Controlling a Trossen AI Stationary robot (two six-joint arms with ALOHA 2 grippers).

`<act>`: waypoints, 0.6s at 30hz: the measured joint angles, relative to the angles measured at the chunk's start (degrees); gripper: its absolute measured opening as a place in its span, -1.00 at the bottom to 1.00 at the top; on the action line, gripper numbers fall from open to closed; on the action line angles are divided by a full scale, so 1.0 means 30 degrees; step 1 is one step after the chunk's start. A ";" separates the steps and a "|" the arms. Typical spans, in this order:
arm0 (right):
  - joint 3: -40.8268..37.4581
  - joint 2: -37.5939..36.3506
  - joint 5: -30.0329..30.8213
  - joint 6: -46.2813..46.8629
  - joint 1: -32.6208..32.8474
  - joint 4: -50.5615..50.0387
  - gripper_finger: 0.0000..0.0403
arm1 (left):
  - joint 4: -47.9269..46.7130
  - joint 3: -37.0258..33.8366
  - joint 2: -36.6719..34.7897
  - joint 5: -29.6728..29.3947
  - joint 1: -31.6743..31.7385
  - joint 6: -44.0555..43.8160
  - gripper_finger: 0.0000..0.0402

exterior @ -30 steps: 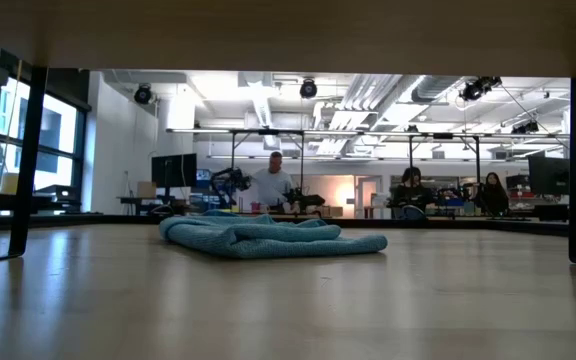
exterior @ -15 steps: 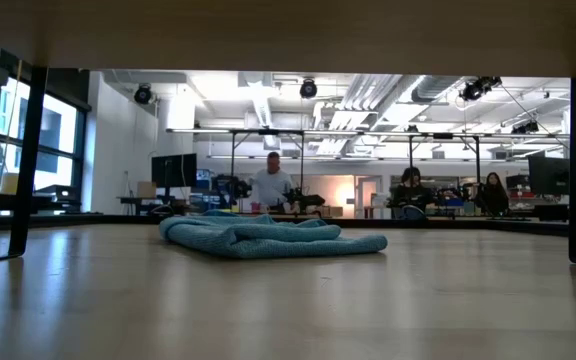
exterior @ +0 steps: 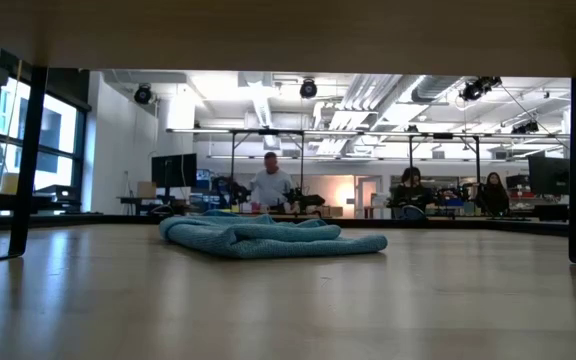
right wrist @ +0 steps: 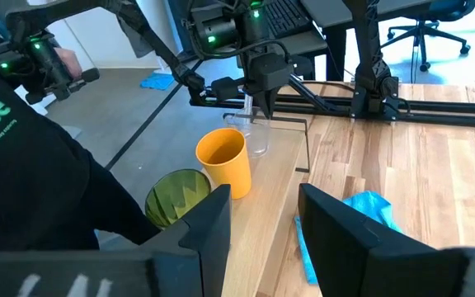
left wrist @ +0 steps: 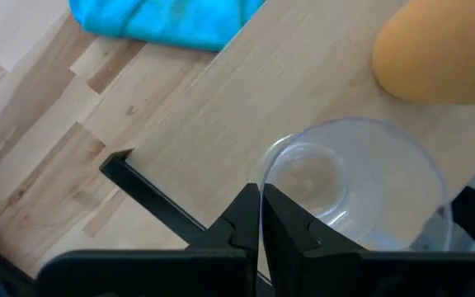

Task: Stack small to large cups/mugs on shelf
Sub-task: Put the transparent mug on the shelf

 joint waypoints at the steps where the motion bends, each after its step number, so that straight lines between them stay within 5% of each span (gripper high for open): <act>1: 0.0000 -0.0007 0.0000 0.0000 -0.0007 0.0000 -0.33 | 0.0057 0.0000 0.0001 0.0072 -0.0001 -0.0041 -1.00; 18: 0.0000 -0.0007 0.0000 -0.0004 -0.0003 0.0000 -0.33 | 0.0089 -0.0007 0.0082 -0.0495 -0.0001 -0.0134 -1.00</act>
